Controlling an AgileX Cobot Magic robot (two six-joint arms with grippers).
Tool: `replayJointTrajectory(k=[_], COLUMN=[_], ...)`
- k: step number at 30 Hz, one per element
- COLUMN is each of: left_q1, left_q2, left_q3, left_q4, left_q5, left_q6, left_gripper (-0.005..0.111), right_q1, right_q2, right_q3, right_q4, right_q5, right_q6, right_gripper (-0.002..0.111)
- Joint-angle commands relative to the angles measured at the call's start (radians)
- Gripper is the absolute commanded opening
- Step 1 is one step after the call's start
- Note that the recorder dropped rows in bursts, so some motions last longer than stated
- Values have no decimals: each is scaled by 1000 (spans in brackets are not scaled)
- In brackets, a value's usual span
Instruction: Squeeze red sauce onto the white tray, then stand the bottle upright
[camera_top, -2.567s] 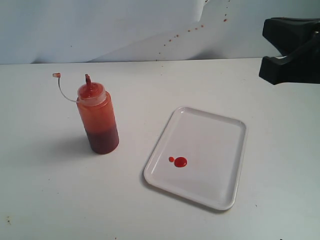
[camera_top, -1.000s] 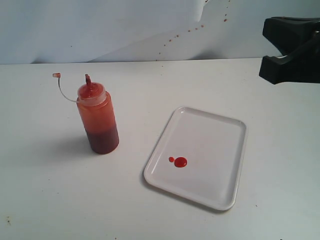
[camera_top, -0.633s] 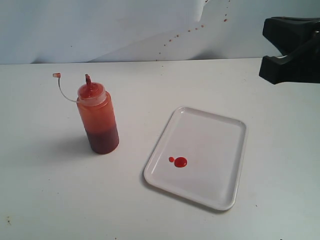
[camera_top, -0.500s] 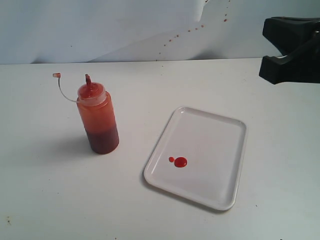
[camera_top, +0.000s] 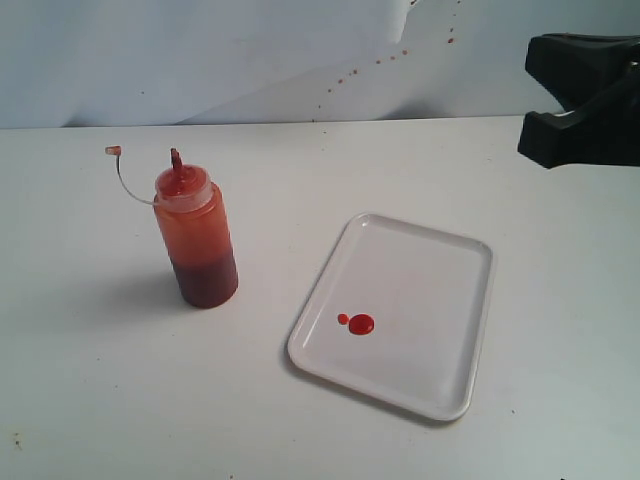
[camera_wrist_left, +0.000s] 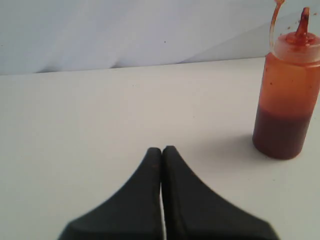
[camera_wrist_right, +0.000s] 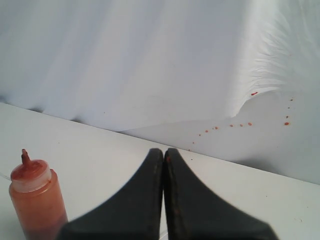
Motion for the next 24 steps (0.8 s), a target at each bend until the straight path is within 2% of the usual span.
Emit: replayJointTrajectory(k=[1, 24], left_q1=[0, 0], left_q2=[-4, -4], left_q3=[5, 5], left_q4=[24, -29], left_q5=[22, 11], left_q6=[0, -82], left_gripper=[0, 0], right_q1=[-8, -8], right_q2=[-1, -1], right_q3=[7, 7], right_q4=[3, 3], right_q5=[-14, -14], right_q6=[-1, -3], right_gripper=[0, 0])
